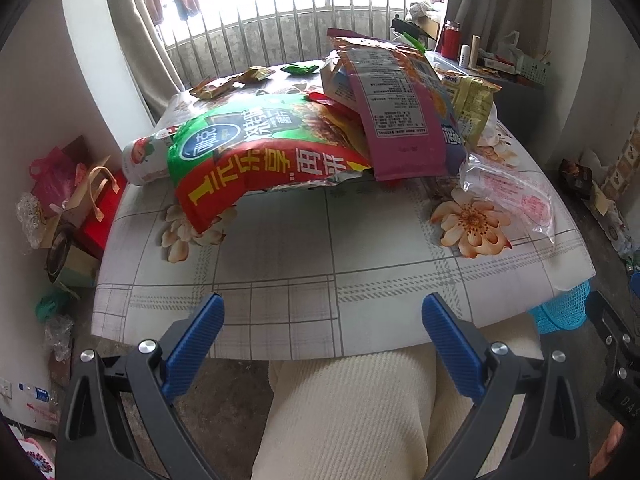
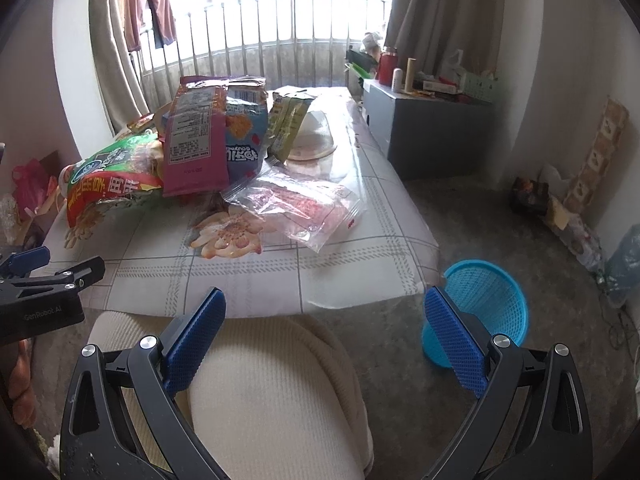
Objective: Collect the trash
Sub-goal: 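Grasp the clear plastic bag with the right gripper while the left gripper grasps a yellow snack wrapper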
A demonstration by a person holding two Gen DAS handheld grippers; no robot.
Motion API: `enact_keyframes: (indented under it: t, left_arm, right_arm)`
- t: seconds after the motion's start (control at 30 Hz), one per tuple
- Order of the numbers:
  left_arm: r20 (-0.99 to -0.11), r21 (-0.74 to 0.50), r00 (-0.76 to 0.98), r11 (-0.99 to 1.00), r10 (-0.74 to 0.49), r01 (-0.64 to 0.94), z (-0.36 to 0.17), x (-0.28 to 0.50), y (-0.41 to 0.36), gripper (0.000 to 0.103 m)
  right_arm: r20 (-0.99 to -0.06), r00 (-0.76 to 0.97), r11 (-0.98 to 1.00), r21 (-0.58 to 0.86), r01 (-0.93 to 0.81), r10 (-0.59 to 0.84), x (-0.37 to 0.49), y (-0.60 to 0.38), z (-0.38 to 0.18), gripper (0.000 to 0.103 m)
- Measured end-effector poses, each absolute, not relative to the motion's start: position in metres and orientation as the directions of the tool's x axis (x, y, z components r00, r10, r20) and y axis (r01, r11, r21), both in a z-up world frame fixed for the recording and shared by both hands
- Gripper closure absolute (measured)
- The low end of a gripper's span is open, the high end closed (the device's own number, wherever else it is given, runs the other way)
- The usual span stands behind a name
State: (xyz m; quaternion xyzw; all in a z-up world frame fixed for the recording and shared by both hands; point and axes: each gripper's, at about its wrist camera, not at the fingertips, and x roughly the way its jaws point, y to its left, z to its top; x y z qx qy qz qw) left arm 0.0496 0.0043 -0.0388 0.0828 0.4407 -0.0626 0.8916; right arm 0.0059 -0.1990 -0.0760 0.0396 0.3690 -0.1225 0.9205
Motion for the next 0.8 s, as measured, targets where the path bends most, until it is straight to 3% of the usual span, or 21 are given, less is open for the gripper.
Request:
enact_keyframes:
  t: [0.27,0.43,0.6,0.8]
  left_arm:
    - [-0.785,-0.051,0.581,0.957,-0.214,0.285,-0.05,0.076,0.002,0.006]
    - [-0.709,-0.194,0.592,0.913,-0.383,0.358,-0.049,0.083,0.014,0.006]
    - [-0.677,-0.244,0.599,0.899,-0.427,0.365,-0.048,0.088,0.021,0.006]
    - [-0.676,-0.304,0.555,0.87,-0.485,0.389,-0.048,0.09,0.021,0.006]
  right_arm:
    - [-0.686,0.715,0.983,-0.007,0.183,-0.138,0.042,-0.221,-0.086,0.008]
    - [-0.692,0.722,0.999,0.032,0.031,-0.001,0.084,-0.226,-0.088,0.008]
    - [-0.731,0.674,0.992,0.042,-0.118,0.111,0.128,-0.226,-0.098,0.008]
    - [-0.776,0.605,0.983,0.125,-0.134,0.181,0.155,-0.242,-0.112,0.012]
